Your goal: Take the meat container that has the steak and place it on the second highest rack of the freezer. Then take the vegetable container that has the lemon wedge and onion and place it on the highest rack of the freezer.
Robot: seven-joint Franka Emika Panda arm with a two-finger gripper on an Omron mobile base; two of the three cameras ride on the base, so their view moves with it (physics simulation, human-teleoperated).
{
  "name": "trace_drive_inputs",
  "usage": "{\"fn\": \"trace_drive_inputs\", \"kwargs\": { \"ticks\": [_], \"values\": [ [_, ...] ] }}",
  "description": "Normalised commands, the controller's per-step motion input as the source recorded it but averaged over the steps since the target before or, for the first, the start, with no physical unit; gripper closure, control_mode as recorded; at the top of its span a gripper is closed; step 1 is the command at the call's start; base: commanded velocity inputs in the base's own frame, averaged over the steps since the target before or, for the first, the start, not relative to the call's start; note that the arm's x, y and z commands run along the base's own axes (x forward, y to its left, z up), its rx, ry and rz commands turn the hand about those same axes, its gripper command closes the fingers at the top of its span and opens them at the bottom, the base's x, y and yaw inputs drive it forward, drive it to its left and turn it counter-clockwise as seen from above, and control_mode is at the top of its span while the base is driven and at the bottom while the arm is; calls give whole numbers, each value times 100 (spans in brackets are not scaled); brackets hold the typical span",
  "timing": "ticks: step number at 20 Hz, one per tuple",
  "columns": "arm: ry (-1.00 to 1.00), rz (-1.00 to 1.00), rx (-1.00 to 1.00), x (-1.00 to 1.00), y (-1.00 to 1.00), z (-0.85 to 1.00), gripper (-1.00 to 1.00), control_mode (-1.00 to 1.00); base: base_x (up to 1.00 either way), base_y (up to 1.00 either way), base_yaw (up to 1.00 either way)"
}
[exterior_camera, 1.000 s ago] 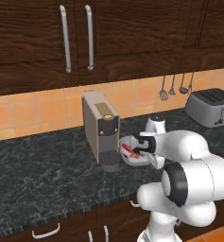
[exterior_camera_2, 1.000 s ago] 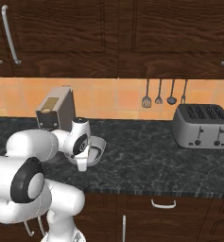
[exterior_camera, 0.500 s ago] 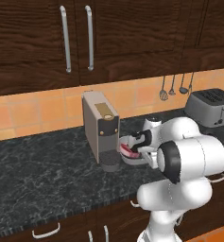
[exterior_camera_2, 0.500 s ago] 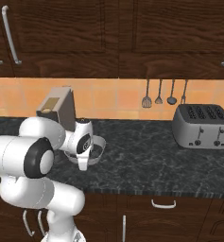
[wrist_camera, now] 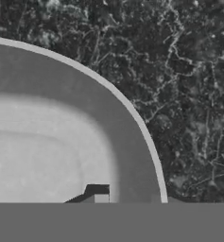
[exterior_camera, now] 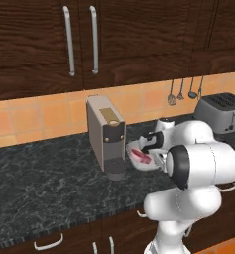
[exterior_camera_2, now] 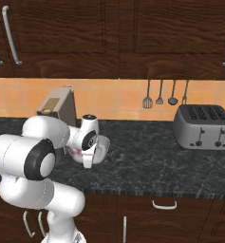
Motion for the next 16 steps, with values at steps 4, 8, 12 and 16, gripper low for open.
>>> {"fn": "trace_drive_inputs", "kwargs": {
  "ticks": [4, 8, 12, 16],
  "values": [
    [-26, -2, 13, -70, -40, 43, 100, -100, 0, 0, 0],
    [-24, 5, 28, -67, -6, 100, 100, -100, 0, 0, 0],
    [-8, 14, 17, -74, 3, 100, 100, -100, 0, 0, 0],
    [-6, 16, 2, -92, 1, 100, 100, -100, 0, 0, 0]
  ]
}}
